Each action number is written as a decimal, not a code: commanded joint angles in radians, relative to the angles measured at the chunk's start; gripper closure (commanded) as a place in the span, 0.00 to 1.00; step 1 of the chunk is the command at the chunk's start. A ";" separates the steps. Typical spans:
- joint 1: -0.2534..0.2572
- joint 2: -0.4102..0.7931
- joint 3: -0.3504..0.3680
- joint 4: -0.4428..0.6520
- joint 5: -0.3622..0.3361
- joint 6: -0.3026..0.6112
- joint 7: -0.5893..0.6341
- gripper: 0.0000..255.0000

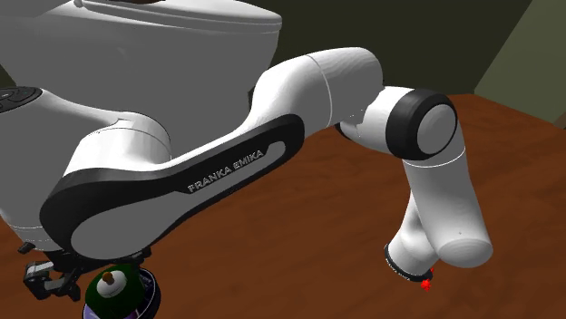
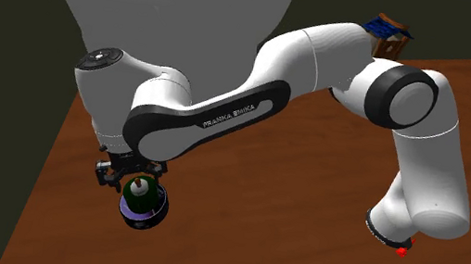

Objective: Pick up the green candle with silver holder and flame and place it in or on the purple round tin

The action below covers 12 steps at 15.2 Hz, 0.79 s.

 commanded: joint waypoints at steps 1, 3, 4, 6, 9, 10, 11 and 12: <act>0.000 0.000 0.000 0.000 0.000 0.000 0.000 0.00; 0.000 0.000 0.000 0.000 0.000 0.000 0.000 0.00; 0.002 -0.007 0.003 0.024 0.005 -0.029 -0.004 0.00; 0.011 -0.015 0.007 0.080 0.012 -0.090 -0.012 0.00; 0.015 -0.017 0.009 0.105 0.014 -0.116 -0.015 0.00; 0.015 -0.017 0.009 0.105 0.014 -0.116 -0.015 0.00; 0.015 -0.017 0.009 0.105 0.014 -0.116 -0.015 0.00; 0.015 -0.017 0.009 0.105 0.014 -0.116 -0.015 0.00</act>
